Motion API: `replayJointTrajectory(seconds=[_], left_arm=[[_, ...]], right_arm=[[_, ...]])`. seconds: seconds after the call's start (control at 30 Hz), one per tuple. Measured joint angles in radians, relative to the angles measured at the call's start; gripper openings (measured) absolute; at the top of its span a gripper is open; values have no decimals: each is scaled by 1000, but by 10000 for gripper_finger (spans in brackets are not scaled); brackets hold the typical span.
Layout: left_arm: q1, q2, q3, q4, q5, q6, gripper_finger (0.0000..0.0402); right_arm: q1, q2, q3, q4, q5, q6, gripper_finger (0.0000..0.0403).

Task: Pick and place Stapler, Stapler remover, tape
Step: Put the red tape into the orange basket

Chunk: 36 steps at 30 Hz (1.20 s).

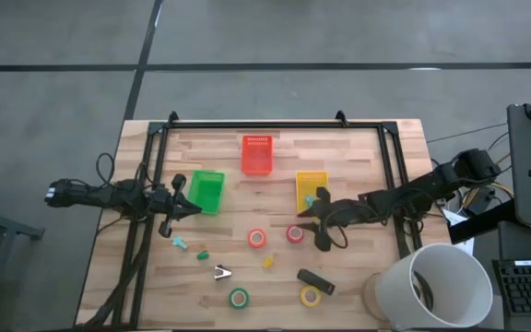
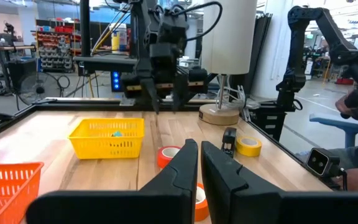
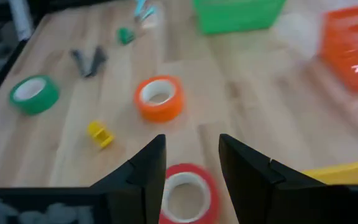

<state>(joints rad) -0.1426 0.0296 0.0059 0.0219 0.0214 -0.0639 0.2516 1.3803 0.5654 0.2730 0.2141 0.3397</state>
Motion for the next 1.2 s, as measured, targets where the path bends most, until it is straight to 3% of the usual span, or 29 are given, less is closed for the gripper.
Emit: replayJointTrajectory(seconds=[0.27,0.5,0.7,1.2], left_arm=[[0,0,0,0,0,0,23],[0,2,0,0,0,0,23],[0,7,0,0,0,0,23],[0,7,0,0,0,0,23]], right_arm=[[0,164,114,-36,-146,-33,135],[1,254,257,-316,-162,-35,120],[9,307,348,-456,-164,-34,112],[17,381,362,-469,-167,-28,111]])
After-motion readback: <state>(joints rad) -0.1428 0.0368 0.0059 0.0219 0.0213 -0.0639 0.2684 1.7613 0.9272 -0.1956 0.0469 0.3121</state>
